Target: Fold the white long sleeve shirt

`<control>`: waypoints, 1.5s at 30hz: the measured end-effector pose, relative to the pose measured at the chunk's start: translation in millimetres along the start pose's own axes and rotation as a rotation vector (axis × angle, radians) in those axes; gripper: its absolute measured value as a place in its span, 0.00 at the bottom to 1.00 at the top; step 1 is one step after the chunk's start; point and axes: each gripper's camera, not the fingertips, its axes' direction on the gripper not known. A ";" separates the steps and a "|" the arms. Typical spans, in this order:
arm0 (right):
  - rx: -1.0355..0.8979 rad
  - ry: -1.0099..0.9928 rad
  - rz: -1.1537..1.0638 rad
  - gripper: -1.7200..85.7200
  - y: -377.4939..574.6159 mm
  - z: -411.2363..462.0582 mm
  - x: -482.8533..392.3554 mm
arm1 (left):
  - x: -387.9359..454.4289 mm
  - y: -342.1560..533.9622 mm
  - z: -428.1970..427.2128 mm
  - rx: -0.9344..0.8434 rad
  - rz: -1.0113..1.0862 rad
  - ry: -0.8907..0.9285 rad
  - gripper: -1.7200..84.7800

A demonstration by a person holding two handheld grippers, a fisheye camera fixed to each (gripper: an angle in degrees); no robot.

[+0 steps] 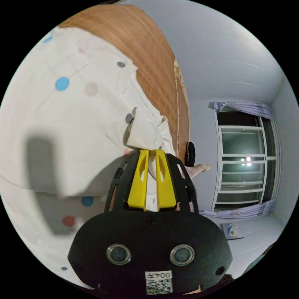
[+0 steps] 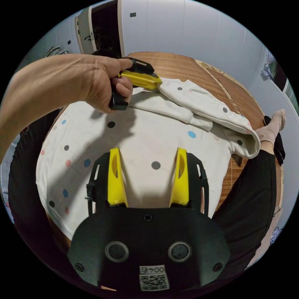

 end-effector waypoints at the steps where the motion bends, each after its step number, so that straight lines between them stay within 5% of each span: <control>1: 0.000 0.000 0.000 0.29 0.8 0.9 0.8 | 16.9 0.3 -4.3 0.007 0.063 -0.019 0.05; 10: 0.001 0.000 0.000 0.29 7.0 5.0 6.7 | 155.7 33.9 -96.5 0.195 0.566 -0.186 0.05; 14: -0.001 0.001 0.000 0.29 9.4 6.1 9.0 | 147.2 76.3 -141.0 0.324 0.675 -0.361 0.05; 22: 0.001 0.002 -0.001 0.29 13.5 5.9 13.0 | 14.5 73.2 -143.0 0.236 0.390 -0.414 0.05; 31: -0.001 0.005 -0.001 0.29 16.3 4.0 16.1 | 5.7 85.3 -162.9 0.255 0.392 -0.450 0.06; 45: -0.001 0.007 -0.001 0.29 16.0 -2.8 19.6 | -111.4 72.5 -208.4 0.274 -0.010 0.073 0.14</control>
